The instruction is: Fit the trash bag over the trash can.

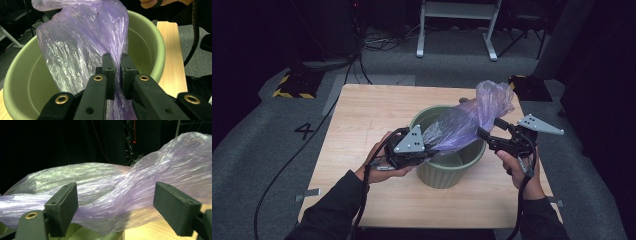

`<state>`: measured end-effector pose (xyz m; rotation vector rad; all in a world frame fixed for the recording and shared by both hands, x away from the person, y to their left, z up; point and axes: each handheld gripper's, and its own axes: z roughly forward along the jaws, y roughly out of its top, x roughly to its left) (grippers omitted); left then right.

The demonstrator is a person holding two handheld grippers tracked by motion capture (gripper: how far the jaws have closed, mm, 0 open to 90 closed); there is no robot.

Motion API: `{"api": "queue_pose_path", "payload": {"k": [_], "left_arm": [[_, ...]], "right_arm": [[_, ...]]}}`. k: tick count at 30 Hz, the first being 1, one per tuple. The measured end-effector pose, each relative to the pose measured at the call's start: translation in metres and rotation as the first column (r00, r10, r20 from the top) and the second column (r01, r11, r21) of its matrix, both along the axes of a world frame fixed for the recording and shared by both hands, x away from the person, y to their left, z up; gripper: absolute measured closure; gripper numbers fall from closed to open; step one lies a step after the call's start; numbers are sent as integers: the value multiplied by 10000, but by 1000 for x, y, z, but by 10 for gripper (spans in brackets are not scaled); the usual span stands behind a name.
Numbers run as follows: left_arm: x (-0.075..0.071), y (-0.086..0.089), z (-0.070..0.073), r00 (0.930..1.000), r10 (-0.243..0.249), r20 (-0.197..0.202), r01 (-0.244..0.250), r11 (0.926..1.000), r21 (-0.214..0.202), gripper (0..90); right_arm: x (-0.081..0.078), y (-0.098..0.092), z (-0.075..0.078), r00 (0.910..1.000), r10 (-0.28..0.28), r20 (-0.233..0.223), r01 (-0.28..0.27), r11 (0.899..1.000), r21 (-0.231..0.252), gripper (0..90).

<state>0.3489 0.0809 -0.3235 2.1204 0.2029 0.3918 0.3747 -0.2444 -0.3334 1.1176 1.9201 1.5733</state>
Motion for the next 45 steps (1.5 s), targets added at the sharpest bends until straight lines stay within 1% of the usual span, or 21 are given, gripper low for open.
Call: {"api": "queue_pose_path", "payload": {"k": [2, 4, 5, 6, 10, 12, 18, 20, 22, 24, 26, 27, 28, 29, 31, 33, 34, 37, 41, 43, 45], "left_arm": [[2, -2, 0, 10000, 19, -2, -19, 10000, 0, 845], [4, -4, 1, 10000, -25, -3, 25, 10000, -33, 843], [5, -5, 1, 10000, 4, 16, -4, 10000, -7, 843], [6, -6, 1, 10000, -8, 38, 8, 10000, 16, 843], [9, -7, 2, 10000, 20, -15, -20, 10000, -10, 843], [12, -8, 2, 10000, -19, -89, 19, 10000, -47, 843], [20, -15, 1, 9998, 85, -154, -84, 9999, 66, 842], [24, -18, 1, 9997, 140, -198, -138, 9999, 90, 841], [29, -22, 1, 9995, 276, -122, -274, 9994, 200, 838], [34, -25, 1, 9989, 441, -168, -437, 9987, 255, 837], [39, -30, 0, 9983, 551, -198, -544, 9980, 325, 836], [41, -32, 0, 9982, 579, -139, -573, 9975, 421, 834], [44, -34, -1, 9979, 611, -228, -601, 9971, 459, 832], [46, -35, -2, 9976, 659, -196, -650, 9968, 460, 826], [49, -37, -2, 9964, 798, -273, -783, 9956, 508, 808], [53, -35, -2, 9947, 922, -445, -899, 9946, 513, 752], [53, -34, -2, 9941, 926, -562, -901, 9948, 466, 725], [52, -26, -3, 9926, 921, -787, -913, 9957, 136, 665], [49, -13, 0, 9894, 935, -1108, -999, 9936, -534, 481], [46, -6, 1, 9909, 892, -1004, -963, 9930, -687, 419], [44, -1, 1, 9915, 806, -1024, -886, 9932, -760, 397]], "right_arm": [[1, 2, -1, 9995, 293, 69, -292, 9995, -88, 395], [2, 2, -2, 9996, 169, 207, -167, 9998, -108, 515], [3, 2, -3, 9994, 270, 204, -269, 9996, -79, 597], [4, 2, -3, 9995, 222, 203, -220, 9997, -83, 624], [7, 0, -5, 9992, 31, 388, -26, 9999, -138, 817], [7, -1, -5, 9980, 66, 623, -64, 10000, -29, 890], [4, 0, -1, 9882, 467, 1461, -464, 9989, -55, 900], [2, 2, 2, 9815, 644, 1803, -635, 9979, -108, 900], [-1, 3, 6, 9697, 947, 2254, -953, 9954, -80, 900], [-4, 5, 9, 9622, 1134, 2475, -1124, 9935, -183, 900], [-7, 6, 11, 9516, 1401, 2737, -1387, 9900, -246, 900], [-8, 8, 12, 9490, 1485, 2781, -1453, 9889, -322, 900], [-9, 9, 13, 9466, 1601, 2799, -1563, 9870, -362, 900], [-9, 10, 13, 9426, 1734, 2854, -1694, 9848, -391, 900], [-11, 12, 13, 9390, 1882, 2880, -1814, 9821, -506, 900], [-11, 14, 14, 9343, 2091, 2886, -1992, 9779, -636, 900], [-12, 15, 14, 9350, 2098, 2860, -1991, 9777, -663, 900], [-13, 17, 12, 9332, 2268, 2788, -2149, 9739, -729, 900], [-16, 20, 11, 9295, 2452, 2754, -2260, 9690, -999, 900], [-17, 21, 11, 9269, 2510, 2790, -2282, 9671, -1121, 900], [-19, 22, 11, 9264, 2470, 2841, -2213, 9678, -1198, 900]]}}
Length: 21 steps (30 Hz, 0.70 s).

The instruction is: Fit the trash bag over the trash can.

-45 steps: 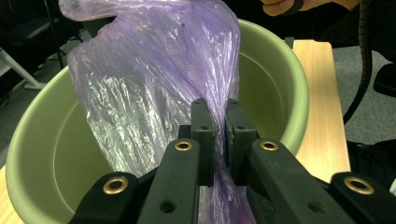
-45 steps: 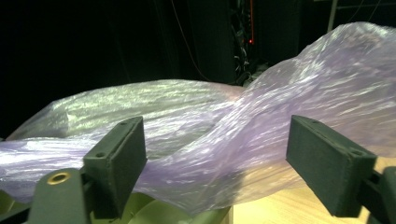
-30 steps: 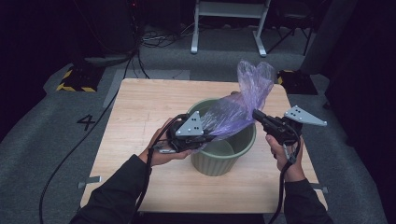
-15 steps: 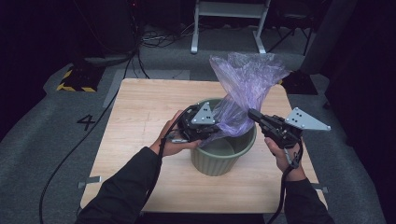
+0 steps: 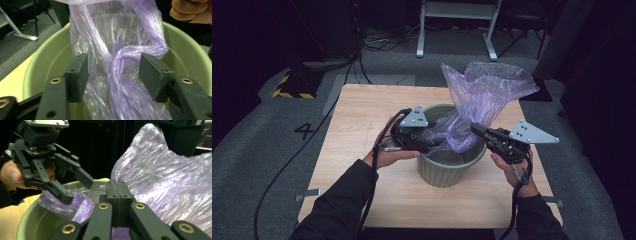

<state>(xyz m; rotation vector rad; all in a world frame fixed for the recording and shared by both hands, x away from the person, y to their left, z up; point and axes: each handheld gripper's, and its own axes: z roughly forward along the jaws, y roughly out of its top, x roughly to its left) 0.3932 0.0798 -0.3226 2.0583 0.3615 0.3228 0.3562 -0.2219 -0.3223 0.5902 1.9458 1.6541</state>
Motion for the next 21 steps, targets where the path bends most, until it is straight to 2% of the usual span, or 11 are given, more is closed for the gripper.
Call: {"api": "queue_pose_path", "payload": {"k": [4, 8, 10, 12, 14, 18, 21], "left_arm": [[-2, 10, 0, 9998, -93, -178, 91, 9999, -124, 385], [-4, 14, -3, 9996, -261, -133, 263, 9995, 180, 443], [-5, 13, -5, 9990, -441, -70, 444, 9975, 545, 561], [-5, 9, -6, 9997, -255, -66, 259, 9972, 705, 647], [-4, 5, -7, 9990, -445, -108, 453, 9954, 849, 732], [-3, -5, -8, 9989, -454, -92, 461, 9929, 1098, 748], [-1, -7, -7, 9996, -260, -145, 273, 9954, 921, 702]], "right_arm": [[0, -1, 1, 9999, -57, 136, 56, 10000, 35, 900], [0, -2, 1, 9996, -153, 229, 150, 9998, 109, 900], [-1, -4, 2, 9993, -219, 290, 212, 9995, 225, 900], [-2, -7, 4, 9988, -292, 383, 282, 9992, 266, 900], [-2, -8, 6, 9984, -317, 471, 301, 9990, 345, 900], [-3, -8, 9, 9976, -311, 623, 294, 9991, 293, 900], [-4, -6, 11, 9966, -270, 774, 258, 9995, 172, 900]]}}
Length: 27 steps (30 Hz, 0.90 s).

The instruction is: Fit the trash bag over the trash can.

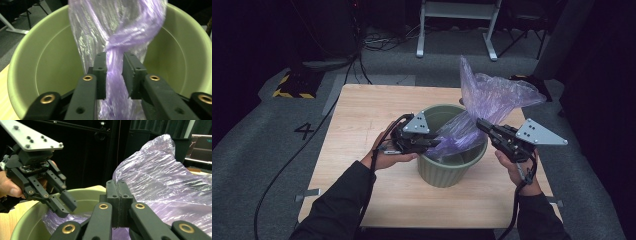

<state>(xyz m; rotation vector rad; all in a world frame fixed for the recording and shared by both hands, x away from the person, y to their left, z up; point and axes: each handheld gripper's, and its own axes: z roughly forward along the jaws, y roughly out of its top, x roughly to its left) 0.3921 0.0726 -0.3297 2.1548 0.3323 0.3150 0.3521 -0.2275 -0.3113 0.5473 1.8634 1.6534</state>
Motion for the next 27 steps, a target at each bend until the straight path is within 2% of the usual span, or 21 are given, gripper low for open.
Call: {"api": "queue_pose_path", "payload": {"k": [3, 5, 8, 12, 14, 18, 20, 22, 27], "left_arm": [[2, 2, 3, 9994, 345, -63, -347, 9990, -295, 558], [4, 6, 6, 9983, 531, -243, -548, 9956, -757, 457], [6, 14, 10, 9970, 570, -520, -644, 9859, -1546, 358], [8, 18, 18, 9936, 885, -701, -1015, 9721, -2117, 257], [9, 19, 22, 9933, 816, -824, -998, 9634, -2489, 222], [6, 14, 30, 9926, 944, -758, -1126, 9496, -2926, 159], [6, 13, 33, 9919, 1053, -711, -1223, 9430, -3095, 156], [6, 12, 34, 9921, 1094, -609, -1229, 9438, -3068, 155], [8, 8, 34, 9905, 1207, -652, -1350, 9418, -3080, 146]], "right_arm": [[-1, 4, 1, 9999, 64, 106, -63, 9998, -163, 900], [-1, 6, 1, 9998, 111, 151, -106, 9995, -299, 900], [-2, 12, 0, 9996, 98, 264, -83, 9982, -592, 900], [-4, 20, -4, 9982, 549, 232, -526, 9945, -908, 900], [-5, 26, -8, 9967, 781, 229, -746, 9889, -1286, 900], [-10, 38, -13, 9921, 1209, 325, -1121, 9736, -1987, 900], [-13, 44, -15, 9903, 1327, 416, -1202, 9669, -2251, 900], [-17, 47, -17, 9882, 1452, 481, -1295, 9616, -2420, 900], [-25, 52, -21, 9821, 1784, 603, -1558, 9496, -2721, 900]]}}
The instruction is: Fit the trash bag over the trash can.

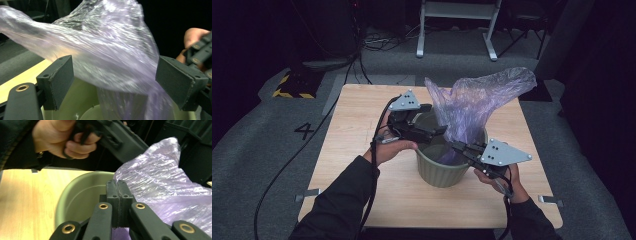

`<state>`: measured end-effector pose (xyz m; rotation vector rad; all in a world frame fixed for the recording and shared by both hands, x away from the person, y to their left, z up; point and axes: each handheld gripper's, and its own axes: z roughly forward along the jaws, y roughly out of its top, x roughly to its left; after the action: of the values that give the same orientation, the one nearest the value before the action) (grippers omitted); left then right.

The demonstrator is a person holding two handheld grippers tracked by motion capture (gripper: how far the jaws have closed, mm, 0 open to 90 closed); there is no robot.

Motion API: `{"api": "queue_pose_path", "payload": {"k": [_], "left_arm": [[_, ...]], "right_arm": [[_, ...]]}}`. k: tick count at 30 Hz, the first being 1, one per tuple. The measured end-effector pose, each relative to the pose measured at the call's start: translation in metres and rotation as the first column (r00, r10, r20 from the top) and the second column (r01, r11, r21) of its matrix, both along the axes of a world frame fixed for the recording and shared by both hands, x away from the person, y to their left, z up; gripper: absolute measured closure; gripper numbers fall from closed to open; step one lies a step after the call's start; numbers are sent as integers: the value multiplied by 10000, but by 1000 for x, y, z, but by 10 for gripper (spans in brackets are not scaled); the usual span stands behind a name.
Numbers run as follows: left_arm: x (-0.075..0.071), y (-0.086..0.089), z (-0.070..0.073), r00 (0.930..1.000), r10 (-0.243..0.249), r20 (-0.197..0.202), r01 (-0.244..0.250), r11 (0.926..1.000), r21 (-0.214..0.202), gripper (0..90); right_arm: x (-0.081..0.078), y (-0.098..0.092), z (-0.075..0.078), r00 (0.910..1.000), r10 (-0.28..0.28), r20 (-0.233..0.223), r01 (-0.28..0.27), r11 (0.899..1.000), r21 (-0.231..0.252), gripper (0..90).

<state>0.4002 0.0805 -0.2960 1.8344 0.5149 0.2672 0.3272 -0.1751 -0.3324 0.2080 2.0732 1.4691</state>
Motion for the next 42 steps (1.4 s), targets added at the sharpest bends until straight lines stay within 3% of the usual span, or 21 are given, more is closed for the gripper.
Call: {"api": "queue_pose_path", "payload": {"k": [2, 4, 9, 13, 15, 17, 20, 28, 33, 36, 38, 42], "left_arm": [[-1, -1, 0, 9999, -148, 89, 148, 9999, 9, 200], [-3, -4, 0, 9996, 91, 252, -98, 9996, 272, 367], [-6, -5, -3, 9978, -313, 582, 261, 9958, 875, 668], [-12, -1, -3, 9943, -528, 927, 445, 9950, 895, 842], [-15, 1, -3, 9907, -643, 1196, 516, 9930, 1063, 885], [-19, 2, -4, 9890, -637, 1337, 490, 9927, 1106, 897], [-24, 4, -5, 9845, -789, 1566, 611, 9914, 1156, 899], [-39, 9, -14, 9717, -854, 2202, 579, 9900, 1285, 899], [-49, 13, -17, 9603, -1220, 2508, 895, 9865, 1370, 899], [-55, 11, -19, 9575, -1393, 2527, 1039, 9835, 1484, 899], [-58, 9, -21, 9544, -1502, 2581, 1121, 9813, 1564, 899], [-67, 3, -26, 9469, -1790, 2673, 1352, 9754, 1742, 899]], "right_arm": [[-3, 2, -1, 9999, 99, 68, -98, 9998, -148, 900], [-6, 4, -2, 9997, 197, 153, -193, 9995, -232, 900], [-13, 5, -3, 9990, 325, 322, -316, 9991, -286, 890], [-15, 4, -4, 9991, 273, 331, -264, 9993, -278, 837], [-16, 2, -4, 9994, 196, 279, -190, 9996, -201, 800], [-17, -1, -3, 9996, 80, 280, -76, 9999, -131, 705], [-18, -6, -2, 9999, 85, 148, -86, 10000, 40, 671], [-25, -21, 4, 9992, -211, -328, 233, 9973, 694, 393], [-24, -32, 9, 9956, -785, -512, 840, 9899, 1142, 340], [-19, -38, 14, 9874, -1408, -725, 1501, 9781, 1444, 312], [-13, -40, 18, 9793, -1855, -807, 1956, 9701, 1437, 290], [2, -41, 23, 9594, -2439, -1415, 2618, 9569, 1259, 273]]}}
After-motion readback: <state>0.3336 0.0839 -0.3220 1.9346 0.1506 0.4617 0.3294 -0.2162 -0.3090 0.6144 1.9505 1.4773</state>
